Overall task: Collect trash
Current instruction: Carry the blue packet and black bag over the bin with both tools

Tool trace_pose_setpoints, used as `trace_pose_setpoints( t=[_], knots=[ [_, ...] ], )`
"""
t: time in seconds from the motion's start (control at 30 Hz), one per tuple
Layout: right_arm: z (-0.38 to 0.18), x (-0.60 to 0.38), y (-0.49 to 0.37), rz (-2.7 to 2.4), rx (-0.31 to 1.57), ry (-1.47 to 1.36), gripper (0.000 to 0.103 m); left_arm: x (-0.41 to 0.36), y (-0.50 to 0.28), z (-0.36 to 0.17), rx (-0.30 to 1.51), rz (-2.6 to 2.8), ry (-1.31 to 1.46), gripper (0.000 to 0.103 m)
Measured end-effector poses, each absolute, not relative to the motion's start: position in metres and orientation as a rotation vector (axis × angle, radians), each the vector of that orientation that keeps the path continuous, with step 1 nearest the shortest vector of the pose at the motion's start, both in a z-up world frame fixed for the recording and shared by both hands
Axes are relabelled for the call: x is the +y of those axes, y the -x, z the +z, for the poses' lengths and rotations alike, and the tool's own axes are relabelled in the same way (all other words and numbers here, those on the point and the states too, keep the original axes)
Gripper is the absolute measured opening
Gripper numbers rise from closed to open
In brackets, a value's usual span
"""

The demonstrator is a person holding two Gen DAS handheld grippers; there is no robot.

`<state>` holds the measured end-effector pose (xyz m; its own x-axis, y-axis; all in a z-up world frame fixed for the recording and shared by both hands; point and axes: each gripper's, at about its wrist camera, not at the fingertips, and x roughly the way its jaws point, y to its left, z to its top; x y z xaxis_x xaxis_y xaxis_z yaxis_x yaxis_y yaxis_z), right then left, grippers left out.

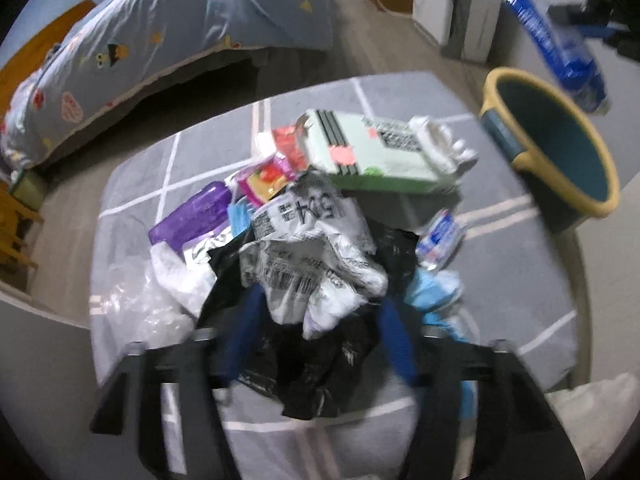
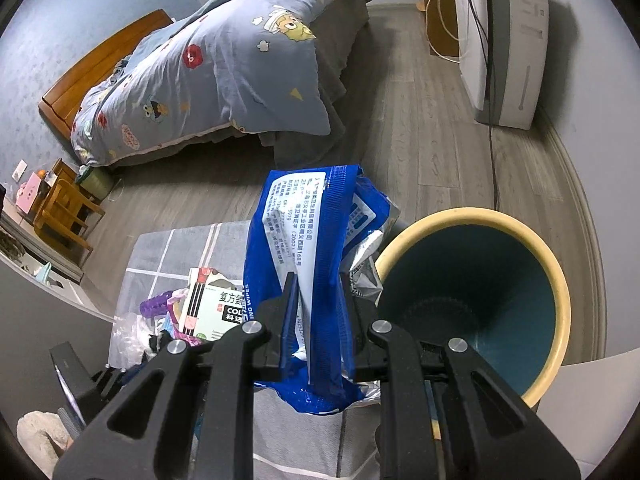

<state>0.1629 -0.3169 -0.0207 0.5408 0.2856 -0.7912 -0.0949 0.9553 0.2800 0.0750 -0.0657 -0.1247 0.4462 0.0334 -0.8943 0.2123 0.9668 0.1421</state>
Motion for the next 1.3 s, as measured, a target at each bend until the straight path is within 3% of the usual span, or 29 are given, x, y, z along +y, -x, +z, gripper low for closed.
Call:
trace_pose_setpoints(
  t=[0.03, 0.07, 0.23, 0.47, 0.8, 1.3],
  knots=[
    [-0.021, -0.319, -0.163, 0.228, 0.975, -0.216, 0.019, -0.064, -0.074, -0.125, 1.107, -0.108, -0.259, 0.042],
    [-0.020, -0.320, -0.162, 0.229, 0.972, -0.219, 0.018, -0.062, -0.074, -0.123, 1.105, -0.113, -0.261, 0.029],
    [-0.012, -0.323, -0.158, 0.224, 0.957, -0.228, 0.019, -0.056, -0.071, -0.088, 1.020, -0.111, -0.237, 0.017],
    [-0.007, -0.337, -0.155, 0.201, 0.948, -0.227, 0.019, -0.054, -0.079, -0.018, 0.863, -0.105, -0.196, 0.016],
    [-0.020, -0.383, -0.158, 0.123, 0.968, -0.297, 0.019, -0.128, -0.126, 0.021, 0.806, -0.283, -0.179, 0.016],
    [-0.076, -0.466, -0.159, -0.133, 1.049, -0.412, 0.020, -0.263, -0.159, -0.035, 0.893, -0.561, -0.229, 0.018]
  ],
)
